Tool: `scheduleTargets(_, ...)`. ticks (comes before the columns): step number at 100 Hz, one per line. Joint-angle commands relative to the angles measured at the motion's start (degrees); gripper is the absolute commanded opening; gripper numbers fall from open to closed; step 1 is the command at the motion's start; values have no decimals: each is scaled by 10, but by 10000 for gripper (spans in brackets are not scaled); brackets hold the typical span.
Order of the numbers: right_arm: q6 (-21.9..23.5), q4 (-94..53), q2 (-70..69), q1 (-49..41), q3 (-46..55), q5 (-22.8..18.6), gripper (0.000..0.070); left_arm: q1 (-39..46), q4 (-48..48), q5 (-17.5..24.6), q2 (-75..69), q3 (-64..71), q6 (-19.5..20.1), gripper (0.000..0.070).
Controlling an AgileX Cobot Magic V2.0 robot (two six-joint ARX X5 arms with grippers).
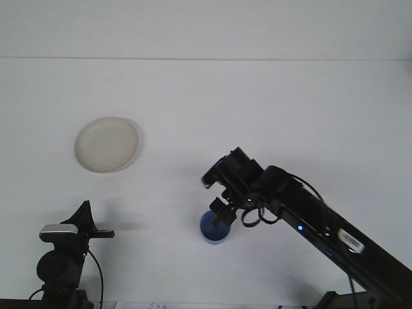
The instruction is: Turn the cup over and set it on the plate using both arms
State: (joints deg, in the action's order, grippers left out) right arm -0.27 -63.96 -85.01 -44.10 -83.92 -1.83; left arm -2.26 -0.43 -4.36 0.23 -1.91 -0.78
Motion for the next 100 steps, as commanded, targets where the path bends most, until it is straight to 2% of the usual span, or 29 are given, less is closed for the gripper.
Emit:
scheduleTargets(1,-9,13,41,-1,-15,11,383,0,6,0,-1,11,-2,15)
scheduleTargets(19,-6,70,179,-2,11,52,383,0,6,0,-1,11,-2,15)
scheduleTargets(34,3,150,326,-2,117,80,383,0,6,0,-1,11,-2,15)
scheduleTargets(61,25,307,615,-2,404,71,382,0,6,0,-1,11,-2,15)
scheduleTargets(84,36,308,749,-2,491,36,383,0,6,0,-1,11,-3,15)
scheduleTargets(90,35,304,761,-2,491,35,383,0,6,0,-1,11,-21,15)
scheduleTargets(100,35,305,771,-2,491,35,383,0,6,0,-1,11,-77,15)
